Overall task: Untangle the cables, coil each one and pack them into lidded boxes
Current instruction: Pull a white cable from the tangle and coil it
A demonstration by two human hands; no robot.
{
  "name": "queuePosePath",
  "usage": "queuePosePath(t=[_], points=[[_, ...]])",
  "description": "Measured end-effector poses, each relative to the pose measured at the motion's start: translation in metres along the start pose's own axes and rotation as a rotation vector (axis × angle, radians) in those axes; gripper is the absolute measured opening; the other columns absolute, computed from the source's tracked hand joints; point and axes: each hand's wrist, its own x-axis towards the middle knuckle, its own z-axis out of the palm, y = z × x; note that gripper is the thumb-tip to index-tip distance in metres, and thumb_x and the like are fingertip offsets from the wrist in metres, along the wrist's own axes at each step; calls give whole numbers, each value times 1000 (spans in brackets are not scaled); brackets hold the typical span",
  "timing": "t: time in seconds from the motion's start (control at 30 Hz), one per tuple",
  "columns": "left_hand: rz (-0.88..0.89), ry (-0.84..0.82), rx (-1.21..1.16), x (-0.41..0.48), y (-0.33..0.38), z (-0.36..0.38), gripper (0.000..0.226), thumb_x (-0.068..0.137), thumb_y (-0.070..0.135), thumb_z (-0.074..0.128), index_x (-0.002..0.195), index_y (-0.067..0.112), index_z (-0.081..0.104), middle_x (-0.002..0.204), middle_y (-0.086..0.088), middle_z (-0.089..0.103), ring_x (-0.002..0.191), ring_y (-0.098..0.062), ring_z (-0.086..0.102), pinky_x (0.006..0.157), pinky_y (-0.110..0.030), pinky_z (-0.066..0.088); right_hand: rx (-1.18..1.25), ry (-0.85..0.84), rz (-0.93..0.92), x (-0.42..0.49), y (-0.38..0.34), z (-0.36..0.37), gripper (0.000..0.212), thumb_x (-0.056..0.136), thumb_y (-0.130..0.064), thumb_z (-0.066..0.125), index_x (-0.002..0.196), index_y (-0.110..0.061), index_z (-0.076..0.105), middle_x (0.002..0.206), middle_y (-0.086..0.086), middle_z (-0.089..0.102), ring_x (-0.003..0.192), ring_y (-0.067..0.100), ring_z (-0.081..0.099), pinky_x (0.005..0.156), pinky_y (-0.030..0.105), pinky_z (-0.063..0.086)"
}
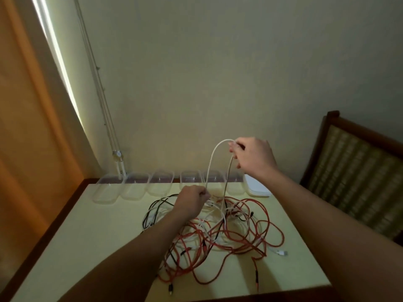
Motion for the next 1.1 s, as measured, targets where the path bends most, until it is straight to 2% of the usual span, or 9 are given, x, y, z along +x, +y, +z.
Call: queuePosePath(t=[0.17, 0.3, 0.37, 0.43, 0.53, 0.67, 0.8, 0.97, 1.1], points=[[43, 156, -45, 13, 20, -38, 22, 97, 22, 61, 82, 8, 71, 76, -6, 72, 72, -21, 65, 66, -32, 46, 1, -48, 35, -9, 15, -4, 32, 104, -37, 52, 92, -17, 75, 71, -7, 66, 63, 19, 64, 66, 48, 59], [63, 279, -259, 21, 61, -86, 21, 100, 17, 57, 84, 15, 70, 69, 4, 69, 60, -6, 63, 62, -17, 48, -13, -89, 98, -16, 35, 18, 33, 103, -36, 52, 87, -14, 72, 77, 1, 70, 72, 24, 65, 71, 46, 57], [73, 292, -414, 24, 80, -109, 20, 102, 15, 53, 89, 17, 69, 70, 4, 67, 61, -10, 64, 65, -32, 55, -40, -134, 108, -23, 44, 33, 36, 103, -36, 50, 83, -12, 68, 77, 5, 68, 74, 27, 63, 70, 44, 54], [93, 276, -428, 22, 95, -129, 20, 104, 17, 50, 97, 14, 69, 73, 2, 64, 59, -11, 62, 56, -37, 54, -37, -177, 116, -33, 52, 46, 38, 104, -36, 50, 79, -10, 63, 74, 7, 65, 71, 27, 60, 65, 40, 48], [119, 259, -352, 17, 107, -149, 24, 105, 21, 49, 101, 11, 70, 73, 3, 61, 55, -10, 59, 41, -20, 43, -23, -238, 140, -51, 61, 65, 35, 104, -33, 53, 74, -15, 55, 66, 1, 57, 64, 20, 55, 61, 36, 42], [101, 242, -408, 12, 104, -155, 26, 105, 26, 47, 100, 15, 70, 74, 7, 60, 51, -7, 55, 45, -23, 38, -37, -349, 206, -79, 66, 94, 30, 101, -35, 57, 73, -22, 56, 66, -11, 54, 62, 4, 51, 57, 29, 41], [2, 316, -501, 8, 92, -150, 25, 105, 25, 45, 99, 14, 67, 78, 8, 60, 53, -10, 47, 52, -24, 39, -73, -482, 207, -99, 73, 116, 37, 100, -35, 60, 65, -23, 55, 67, -6, 55, 61, 7, 51, 54, 24, 36], [-76, 354, -192, -2, 63, -125, 29, 104, 12, 39, 117, 24, 61, 88, -4, 64, 63, -14, 52, 54, -28, 38, 202, -370, 275, -85, 58, 94, 29, 103, -23, 58, 77, -11, 66, 68, 1, 70, 48, 2, 61, 46, 12, 42], [-19, 120, 35, -8, 45, -83, 29, 104, 15, 43, 122, 17, 66, 93, -10, 66, 75, -21, 59, 59, -29, 35, 312, -246, 275, -56, 48, 57, 28, 103, -21, 55, 81, -9, 66, 70, 5, 72, 55, 6, 67, 48, 15, 46]])
